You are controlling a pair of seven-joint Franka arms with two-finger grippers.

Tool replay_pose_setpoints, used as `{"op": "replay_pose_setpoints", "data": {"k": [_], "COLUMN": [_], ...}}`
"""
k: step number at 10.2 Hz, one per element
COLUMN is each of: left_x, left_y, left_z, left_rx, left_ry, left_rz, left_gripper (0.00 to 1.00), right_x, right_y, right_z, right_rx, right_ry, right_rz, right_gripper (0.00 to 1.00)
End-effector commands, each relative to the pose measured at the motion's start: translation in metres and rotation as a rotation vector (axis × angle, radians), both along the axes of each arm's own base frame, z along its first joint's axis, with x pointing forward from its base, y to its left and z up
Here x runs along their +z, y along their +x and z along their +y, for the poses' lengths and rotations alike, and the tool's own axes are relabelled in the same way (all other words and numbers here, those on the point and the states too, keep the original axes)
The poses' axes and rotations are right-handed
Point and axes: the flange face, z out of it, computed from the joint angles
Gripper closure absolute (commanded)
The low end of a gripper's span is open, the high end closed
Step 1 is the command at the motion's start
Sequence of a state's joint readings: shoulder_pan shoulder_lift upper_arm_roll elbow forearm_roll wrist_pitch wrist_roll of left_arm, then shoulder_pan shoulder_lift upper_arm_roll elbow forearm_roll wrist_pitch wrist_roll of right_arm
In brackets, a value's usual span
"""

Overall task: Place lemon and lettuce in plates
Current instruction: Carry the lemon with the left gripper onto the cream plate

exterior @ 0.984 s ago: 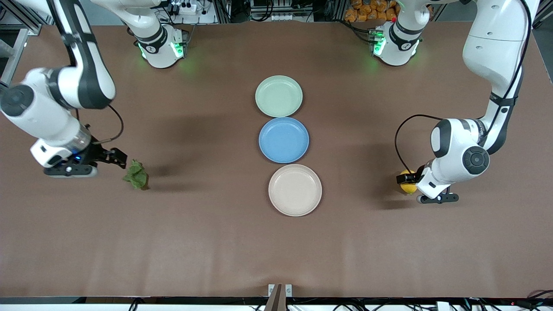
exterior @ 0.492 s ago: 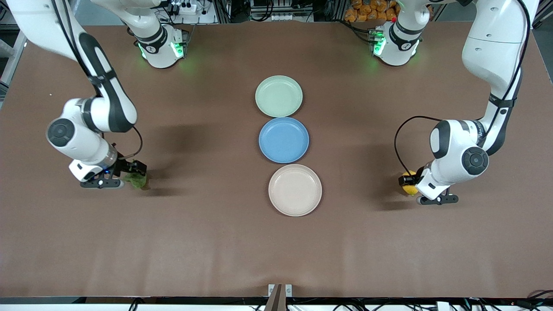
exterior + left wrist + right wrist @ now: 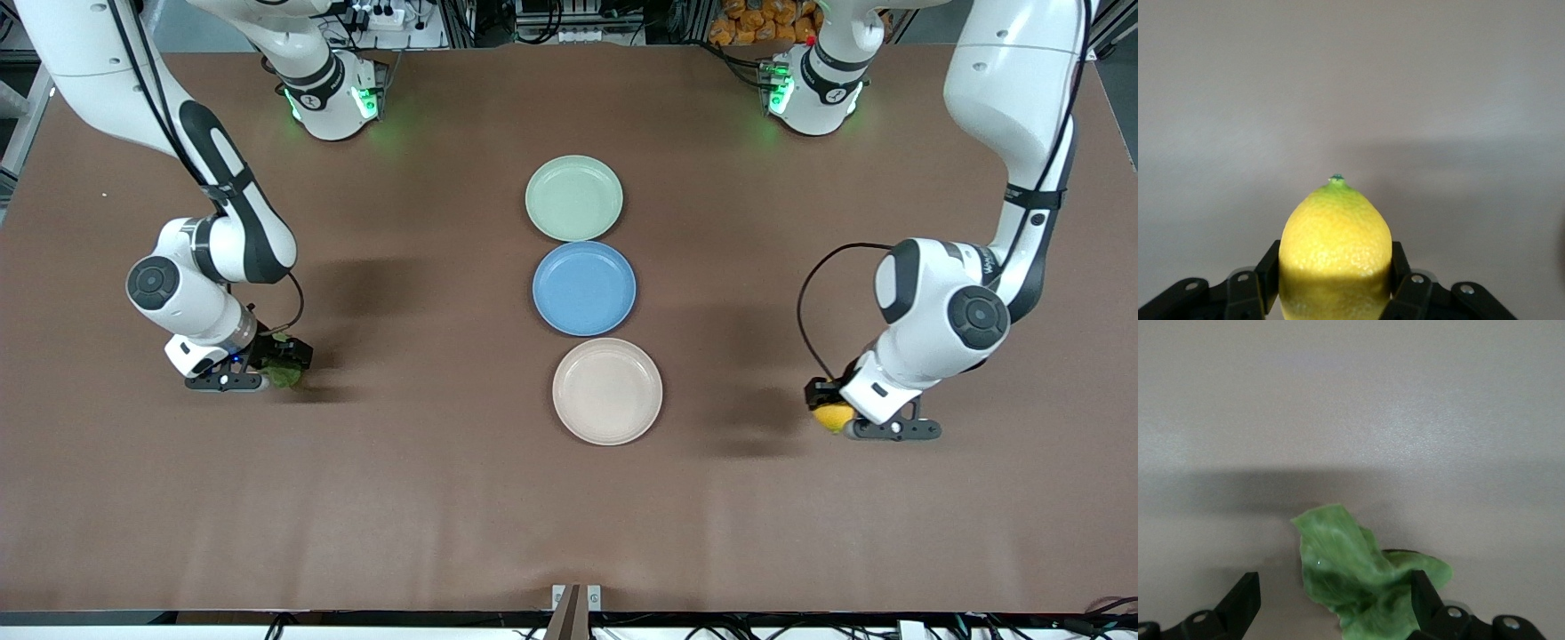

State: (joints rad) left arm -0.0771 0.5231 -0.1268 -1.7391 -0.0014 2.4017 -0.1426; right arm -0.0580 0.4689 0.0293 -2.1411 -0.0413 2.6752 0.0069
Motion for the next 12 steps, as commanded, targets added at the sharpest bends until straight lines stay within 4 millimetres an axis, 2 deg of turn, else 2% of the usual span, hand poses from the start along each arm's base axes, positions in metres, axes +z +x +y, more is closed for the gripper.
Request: {"op": "replay_pose_setpoints", "data": {"k": [1,2,3,4,5,6,8,10,12], "left_x": [0.027,0.026,0.018,0.010,0.005,0.001,-0.015,-0.050,-0.076], "left_y": [0.000,-0.010,-0.023,-0.034,-0.039,-0.044,-0.051,-0.063,-0.083], "left_z": [-0.059,-0.095,-0.133,-0.172,-0.206,-0.234,-0.267,-0.288,-0.313], "left_rx": [0.048,0.097,0.171,0.231,0.282,0.336,0.388,0.436,0.454], "left_ry": [-0.039,-0.056,-0.073,-0.090,-0.111,-0.130,-0.161,-0.189,-0.172], "left_rz": [-0.032,-0.021,0.002,0.019,0.026,0.034,0.036,0.036,0.063], "left_gripper": [1.00,1.00,1.00,1.00,1.00,1.00,1.00,1.00,1.00], "right_x": [-0.016,-0.016,-0.017,-0.012,-0.008,-0.003,0.009,0.025,0.054], "right_y": [-0.002,-0.002,-0.003,-0.002,-0.002,-0.002,-0.002,0.003,0.008], "right_z": [-0.004,-0.004,-0.003,-0.003,-0.004,-0.004,-0.005,-0.006,-0.008], "right_rx": [-0.007,-0.008,-0.001,0.003,0.000,-0.001,-0.004,-0.007,-0.010], "right_ry": [0.015,0.014,0.012,0.009,0.009,0.008,0.005,0.003,-0.002], "right_rz": [-0.014,-0.012,-0.003,0.000,0.012,0.026,0.043,0.065,0.114], "right_gripper": [0.00,0.00,0.23,0.71,0.86,0.97,1.00,1.00,1.00]}}
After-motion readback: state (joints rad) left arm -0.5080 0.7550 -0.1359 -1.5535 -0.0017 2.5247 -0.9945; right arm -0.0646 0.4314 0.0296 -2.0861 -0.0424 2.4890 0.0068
